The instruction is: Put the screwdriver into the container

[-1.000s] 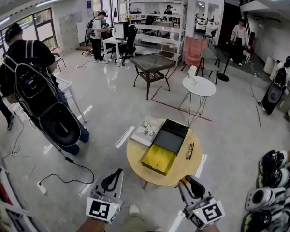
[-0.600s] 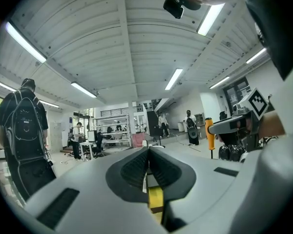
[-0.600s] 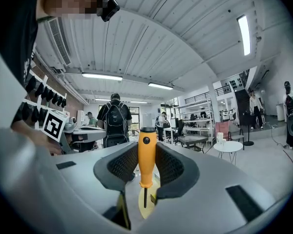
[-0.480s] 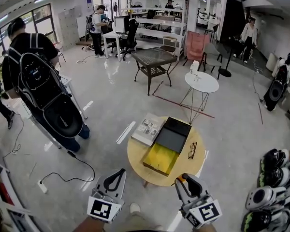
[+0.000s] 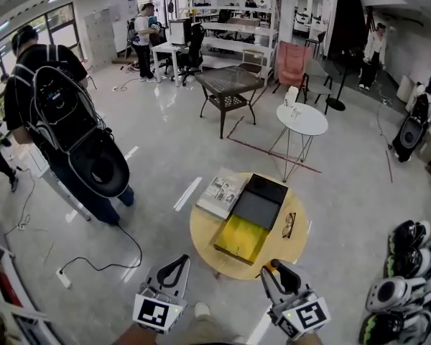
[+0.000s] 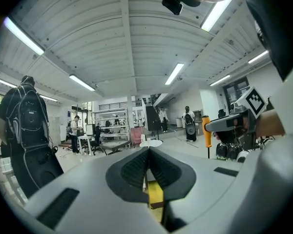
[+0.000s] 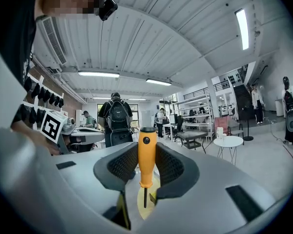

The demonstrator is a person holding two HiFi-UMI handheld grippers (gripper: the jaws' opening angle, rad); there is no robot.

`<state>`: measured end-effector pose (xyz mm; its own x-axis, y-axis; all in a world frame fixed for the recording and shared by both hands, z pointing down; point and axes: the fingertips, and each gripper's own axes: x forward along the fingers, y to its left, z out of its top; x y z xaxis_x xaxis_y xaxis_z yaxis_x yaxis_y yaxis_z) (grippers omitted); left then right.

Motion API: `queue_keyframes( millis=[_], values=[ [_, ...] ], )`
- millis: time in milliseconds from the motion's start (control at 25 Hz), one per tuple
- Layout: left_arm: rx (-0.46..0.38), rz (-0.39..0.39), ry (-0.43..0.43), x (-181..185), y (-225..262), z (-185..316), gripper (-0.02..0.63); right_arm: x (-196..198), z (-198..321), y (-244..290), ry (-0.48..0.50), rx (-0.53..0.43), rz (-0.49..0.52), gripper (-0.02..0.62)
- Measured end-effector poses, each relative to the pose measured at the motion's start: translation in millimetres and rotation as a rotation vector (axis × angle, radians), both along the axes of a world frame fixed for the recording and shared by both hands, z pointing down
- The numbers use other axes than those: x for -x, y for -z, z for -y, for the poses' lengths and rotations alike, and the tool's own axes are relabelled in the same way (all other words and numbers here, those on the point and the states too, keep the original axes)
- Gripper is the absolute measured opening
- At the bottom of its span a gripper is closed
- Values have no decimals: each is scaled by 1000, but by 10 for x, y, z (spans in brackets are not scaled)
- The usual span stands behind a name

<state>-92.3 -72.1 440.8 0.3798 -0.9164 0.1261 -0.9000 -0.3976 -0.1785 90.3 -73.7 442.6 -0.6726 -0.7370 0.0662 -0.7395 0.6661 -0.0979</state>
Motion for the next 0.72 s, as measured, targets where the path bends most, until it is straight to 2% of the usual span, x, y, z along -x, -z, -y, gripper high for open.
queue_keyframes(
  millis=[720],
  values=[
    [8,-2,-52,27,28,580,17,-13,472,35,-58,11,-32,123]
  ],
)
